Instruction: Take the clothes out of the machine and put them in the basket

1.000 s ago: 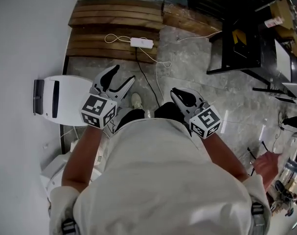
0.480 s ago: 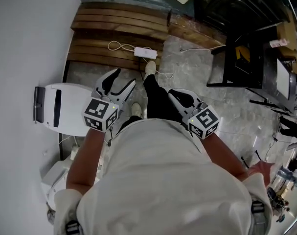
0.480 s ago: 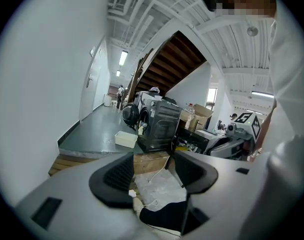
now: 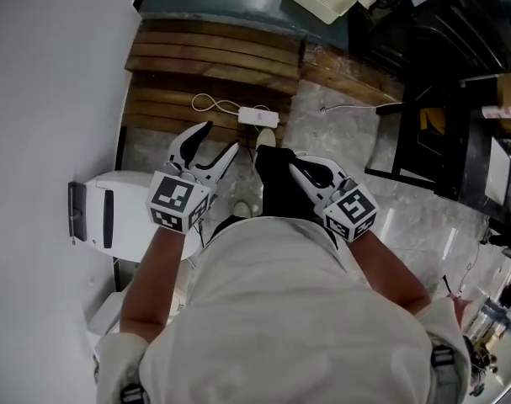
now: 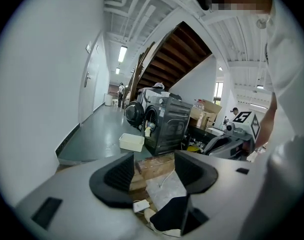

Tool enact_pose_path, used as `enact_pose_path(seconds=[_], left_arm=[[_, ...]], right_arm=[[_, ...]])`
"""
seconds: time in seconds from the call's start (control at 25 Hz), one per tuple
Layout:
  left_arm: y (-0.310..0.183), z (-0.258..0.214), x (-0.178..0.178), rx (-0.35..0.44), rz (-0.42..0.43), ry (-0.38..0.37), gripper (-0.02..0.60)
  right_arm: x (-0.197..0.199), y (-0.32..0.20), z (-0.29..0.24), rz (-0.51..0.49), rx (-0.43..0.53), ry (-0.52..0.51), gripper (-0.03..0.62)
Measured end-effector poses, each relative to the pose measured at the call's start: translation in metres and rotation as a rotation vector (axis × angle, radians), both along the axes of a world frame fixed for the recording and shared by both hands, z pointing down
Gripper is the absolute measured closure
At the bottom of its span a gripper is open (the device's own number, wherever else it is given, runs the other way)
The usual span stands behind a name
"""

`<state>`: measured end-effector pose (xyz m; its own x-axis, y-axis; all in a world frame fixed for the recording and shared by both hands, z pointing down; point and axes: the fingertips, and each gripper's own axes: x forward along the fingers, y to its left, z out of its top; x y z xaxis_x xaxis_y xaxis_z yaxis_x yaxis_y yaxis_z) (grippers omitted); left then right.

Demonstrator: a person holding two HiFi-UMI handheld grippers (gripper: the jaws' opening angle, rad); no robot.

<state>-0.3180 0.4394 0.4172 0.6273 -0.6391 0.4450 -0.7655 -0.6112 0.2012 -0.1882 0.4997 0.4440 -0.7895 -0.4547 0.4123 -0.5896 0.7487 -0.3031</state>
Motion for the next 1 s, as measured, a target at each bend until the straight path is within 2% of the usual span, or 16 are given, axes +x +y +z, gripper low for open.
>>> enact_pose_path(seconds=[0.24,0.52,0.72,1.0], left_arm=[[-0.124,-0.006,0.047,-0.023,0.02,-0.041,0.331],[-0.247,-0.048,0.094,0.005,0.043,-0.067,0.331],[-0.294,-0.082,0.123,0.02,0.069,-0.074,0.333],[-0.345,-0.102,0.145,0.032,0.143,-0.088,0.334]], right_arm=[[0.037,-0.114,0.002,-0.021,-0.035,-0.027,0.583],[0.085,-0.239,-0.025,-0.012,0.014,-0.039,0.583],[0.11,-0.282,-0.049,0.027,0.029,-0.053,0.583],[0.121,-0.314,-0.061,0.089,0.024,-0.066,0.583]])
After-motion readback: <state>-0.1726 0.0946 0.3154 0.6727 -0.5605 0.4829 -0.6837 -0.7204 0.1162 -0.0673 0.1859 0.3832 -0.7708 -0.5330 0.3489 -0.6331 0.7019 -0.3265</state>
